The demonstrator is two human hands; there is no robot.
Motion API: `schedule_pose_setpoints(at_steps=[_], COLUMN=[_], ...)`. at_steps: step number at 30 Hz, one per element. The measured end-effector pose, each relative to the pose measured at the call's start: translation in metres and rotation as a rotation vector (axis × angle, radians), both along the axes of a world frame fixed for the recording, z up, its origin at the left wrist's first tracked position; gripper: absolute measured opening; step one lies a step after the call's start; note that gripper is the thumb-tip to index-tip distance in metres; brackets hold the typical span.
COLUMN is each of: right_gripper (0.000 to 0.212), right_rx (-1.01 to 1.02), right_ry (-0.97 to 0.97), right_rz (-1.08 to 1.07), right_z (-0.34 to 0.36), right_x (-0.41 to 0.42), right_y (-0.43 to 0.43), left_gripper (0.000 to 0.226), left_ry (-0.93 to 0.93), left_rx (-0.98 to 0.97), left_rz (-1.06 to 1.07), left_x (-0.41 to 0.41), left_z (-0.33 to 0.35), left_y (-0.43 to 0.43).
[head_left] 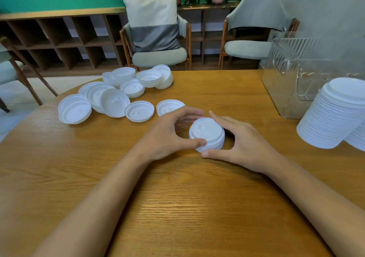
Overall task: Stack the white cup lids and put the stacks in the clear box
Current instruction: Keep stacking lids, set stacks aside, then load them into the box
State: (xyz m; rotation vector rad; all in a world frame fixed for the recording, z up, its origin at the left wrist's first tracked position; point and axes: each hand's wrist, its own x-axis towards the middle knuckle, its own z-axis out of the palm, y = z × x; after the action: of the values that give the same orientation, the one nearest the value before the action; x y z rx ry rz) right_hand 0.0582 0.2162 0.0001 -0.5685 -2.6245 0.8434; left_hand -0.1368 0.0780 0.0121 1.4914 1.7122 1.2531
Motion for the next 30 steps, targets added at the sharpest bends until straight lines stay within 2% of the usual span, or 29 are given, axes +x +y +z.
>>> schedule_pose_setpoints(at_steps=[5,8,11,14,17,19,23,28,30], right_gripper=[0.107,0.106,0.106,0.104,0.102,0.101,0.099,0.102,0.101], right_rx=[-0.023,-0.028,-0.033,-0.019,-0.019,-0.029,-0.035,-0.021,-0.017], right_ry=[0.012,0.016,0.015,-0.001,-0.002,-0.008,-0.031,-0.014,-0.014], right_rz=[-0.018,-0.027,-0.033,-0.046,-0.041,-0.042,-0.046,-0.046,-0.043], right_z=[0.001,0.003,0.004,0.004,0.003,0.004,0.004,0.002,0.002], right_x=[0.0,0.0,0.0,0.001,0.001,0.001,0.002,0.001,0.001], right_y=[-0.002,-0.004,-0.004,-0.005,-0.004,-0.004,-0.004,-0.002,-0.003], left_gripper=[0.071,0.069,0.044,0.026,0.033,0.032,0.027,0.016,0.021], left_ry=[-0.021,0.05,0.153,0.409,0.683,0.758,0.729,0.6,0.529], left_rx=[-0.031,-0.019,0.112,0.26,0.122,0.062,0.1,0.149,0.217], left_rz=[-0.04,-0.041,0.12,0.358,0.397,0.398,0.412,0.455,0.46], left_x=[-0.003,-0.002,0.0,-0.012,-0.028,-0.031,-0.029,-0.023,-0.021], left_z=[0.0,-0.002,-0.004,-0.006,-0.011,-0.013,-0.011,-0.008,-0.005], left_y=[-0.001,-0.002,0.0,-0.001,-0.003,-0.001,0.0,-0.002,-0.001])
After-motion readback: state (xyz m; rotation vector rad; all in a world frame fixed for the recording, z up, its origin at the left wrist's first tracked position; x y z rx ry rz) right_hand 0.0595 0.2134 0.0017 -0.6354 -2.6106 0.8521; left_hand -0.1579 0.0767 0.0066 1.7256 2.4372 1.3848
